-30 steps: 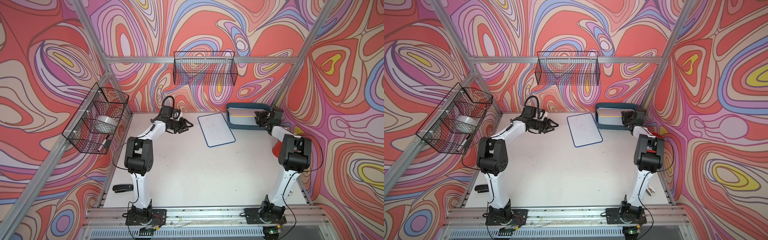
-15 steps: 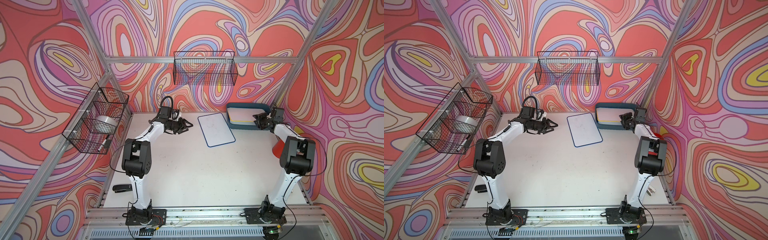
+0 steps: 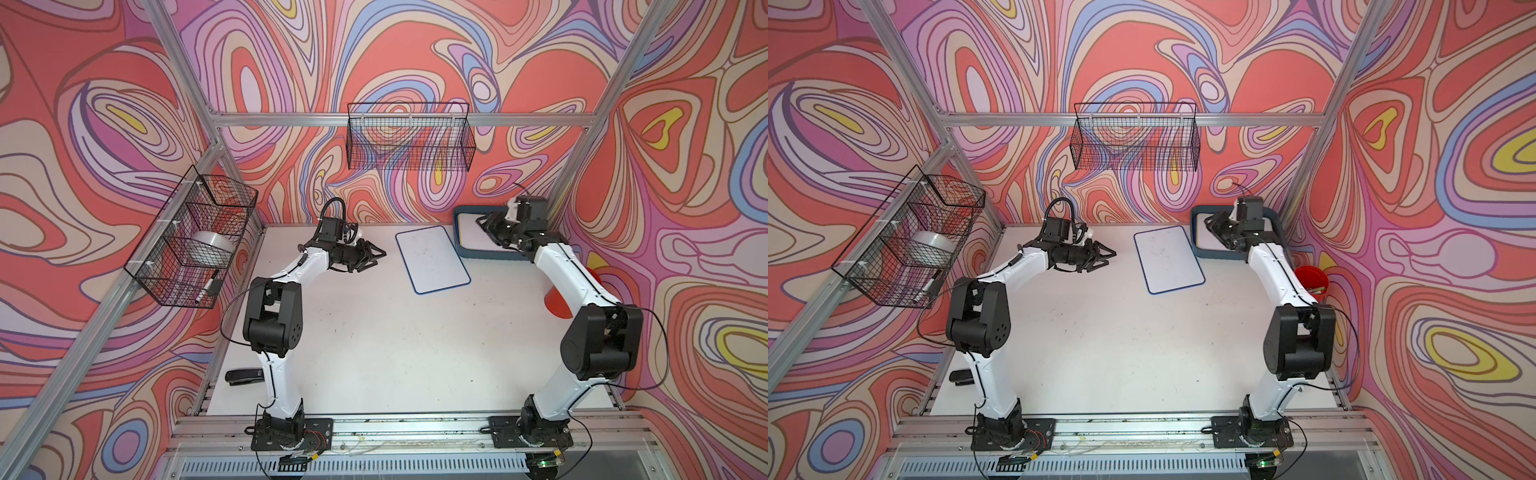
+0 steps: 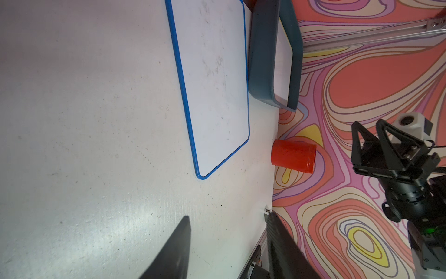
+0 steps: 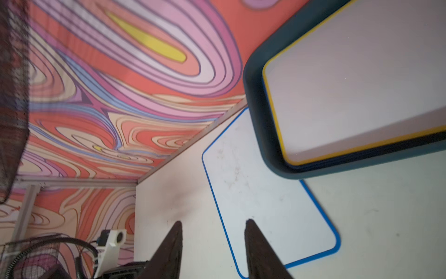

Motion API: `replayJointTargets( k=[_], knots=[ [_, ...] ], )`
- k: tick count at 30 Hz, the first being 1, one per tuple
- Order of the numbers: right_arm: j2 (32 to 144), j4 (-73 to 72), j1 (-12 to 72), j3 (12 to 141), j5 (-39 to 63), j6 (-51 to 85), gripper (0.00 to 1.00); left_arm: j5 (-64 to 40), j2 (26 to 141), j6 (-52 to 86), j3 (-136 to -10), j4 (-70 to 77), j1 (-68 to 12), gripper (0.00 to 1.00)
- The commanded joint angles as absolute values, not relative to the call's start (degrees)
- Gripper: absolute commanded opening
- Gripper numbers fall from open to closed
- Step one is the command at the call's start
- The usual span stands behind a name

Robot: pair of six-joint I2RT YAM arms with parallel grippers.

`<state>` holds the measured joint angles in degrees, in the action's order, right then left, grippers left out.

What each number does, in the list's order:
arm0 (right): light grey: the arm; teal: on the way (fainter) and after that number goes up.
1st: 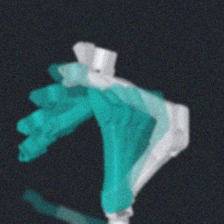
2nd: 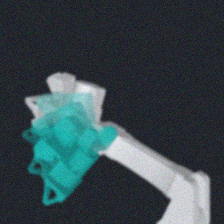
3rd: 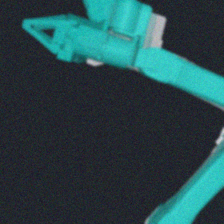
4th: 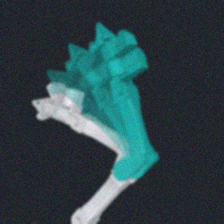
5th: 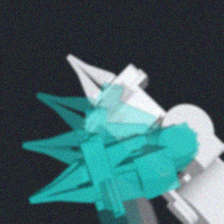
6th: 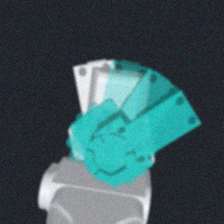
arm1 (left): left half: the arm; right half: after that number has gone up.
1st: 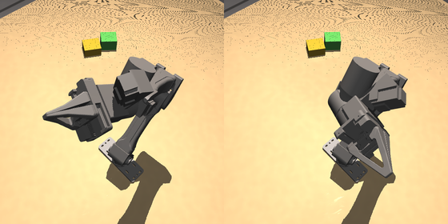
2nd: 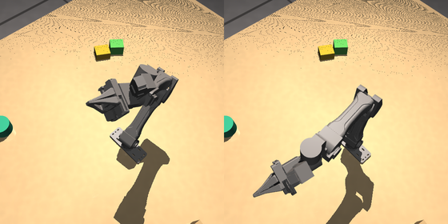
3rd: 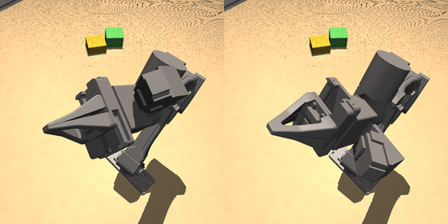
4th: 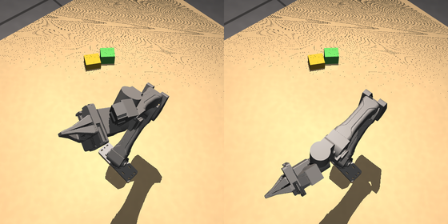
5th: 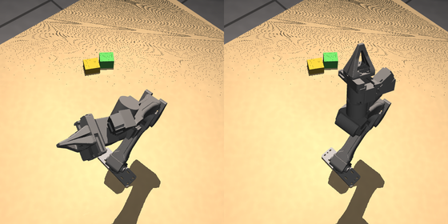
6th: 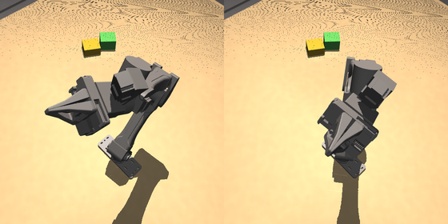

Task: Put the whiteboard into the storage box
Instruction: Place the whiteboard in the storage box, then move the whiteboard to the center of the board.

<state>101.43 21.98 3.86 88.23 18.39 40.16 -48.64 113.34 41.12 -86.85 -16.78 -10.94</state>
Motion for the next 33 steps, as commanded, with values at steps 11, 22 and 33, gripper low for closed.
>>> replayJointTargets(
  k=[11,22,33],
  knots=[
    [121.3,34.3,19.3,93.8,13.4,31.0,0.43,-48.5,112.2,41.4,-86.3,-15.8,-11.2,0.47],
    [126.5,35.0,22.9,96.3,14.0,31.0,0.43,-49.5,112.4,43.0,-85.6,-13.3,-11.2,0.47],
    [126.9,38.1,26.9,92.6,14.9,30.8,0.43,-49.5,112.2,42.9,-85.7,-13.5,-10.7,0.47]
  ],
)
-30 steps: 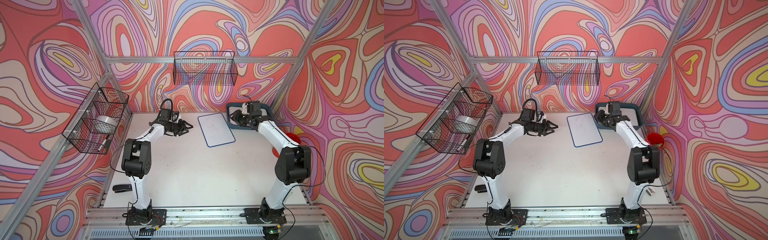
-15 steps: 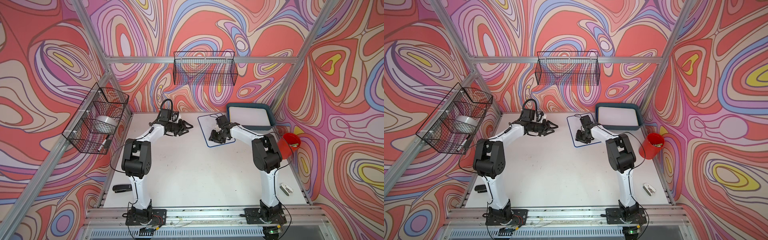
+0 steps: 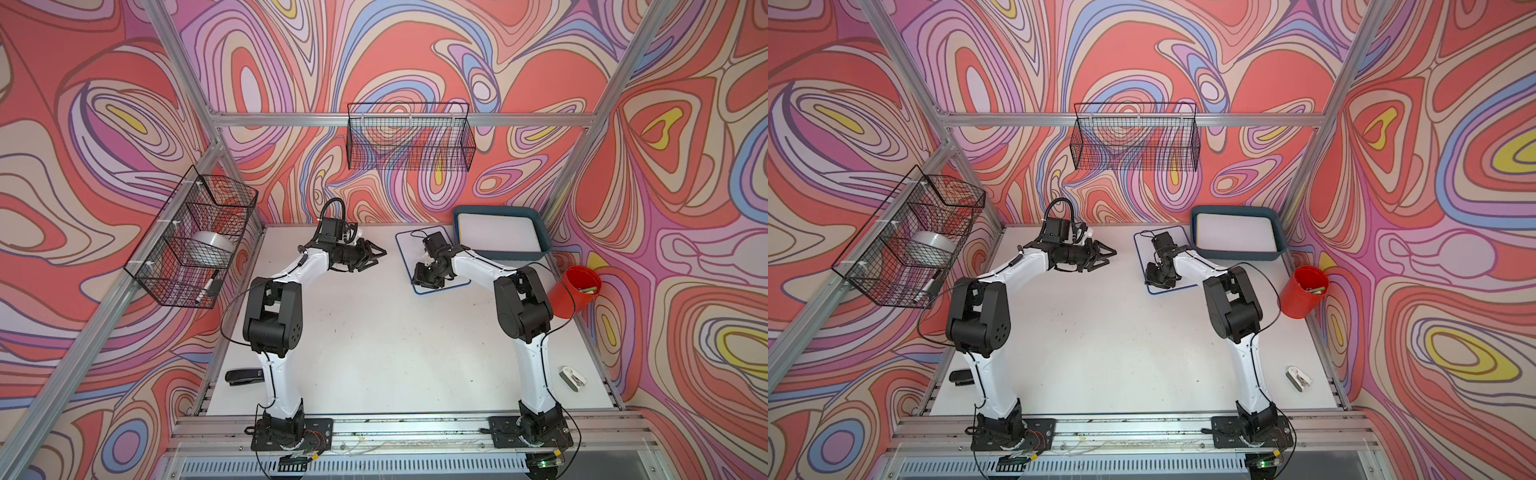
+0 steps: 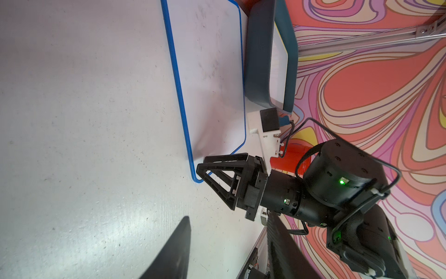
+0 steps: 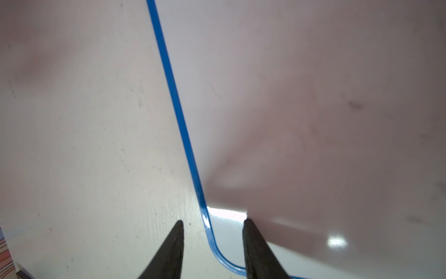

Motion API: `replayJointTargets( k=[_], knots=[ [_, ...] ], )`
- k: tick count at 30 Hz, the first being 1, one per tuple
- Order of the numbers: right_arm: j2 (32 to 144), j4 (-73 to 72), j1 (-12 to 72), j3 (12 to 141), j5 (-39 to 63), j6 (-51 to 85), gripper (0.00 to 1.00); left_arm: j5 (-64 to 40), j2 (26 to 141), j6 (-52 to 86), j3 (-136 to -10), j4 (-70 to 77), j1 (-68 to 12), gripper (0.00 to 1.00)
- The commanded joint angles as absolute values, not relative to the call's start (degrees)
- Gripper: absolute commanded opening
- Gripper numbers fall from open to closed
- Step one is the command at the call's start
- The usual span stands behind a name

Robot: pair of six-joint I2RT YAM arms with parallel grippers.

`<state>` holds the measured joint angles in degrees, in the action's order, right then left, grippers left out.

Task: Put the whiteboard into the storage box
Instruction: Move the whiteboard to the center of the board.

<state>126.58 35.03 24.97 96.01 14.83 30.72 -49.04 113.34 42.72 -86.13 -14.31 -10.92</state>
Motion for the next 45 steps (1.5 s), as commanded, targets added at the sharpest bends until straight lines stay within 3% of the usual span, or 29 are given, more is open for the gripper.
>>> replayJointTargets(
  k=[1,18,45],
  knots=[
    [126.4,37.9,27.5,91.5,14.9,31.0,0.43,-49.5,112.3,42.9,-85.7,-13.5,-10.7,0.47],
    [123.5,33.8,38.1,81.2,17.9,37.6,0.43,-48.8,112.3,42.6,-85.7,-14.0,-9.2,0.47],
    [124.6,42.0,50.5,85.2,29.5,34.1,0.43,-48.4,110.3,44.2,-83.9,-11.7,-4.9,0.47]
  ],
)
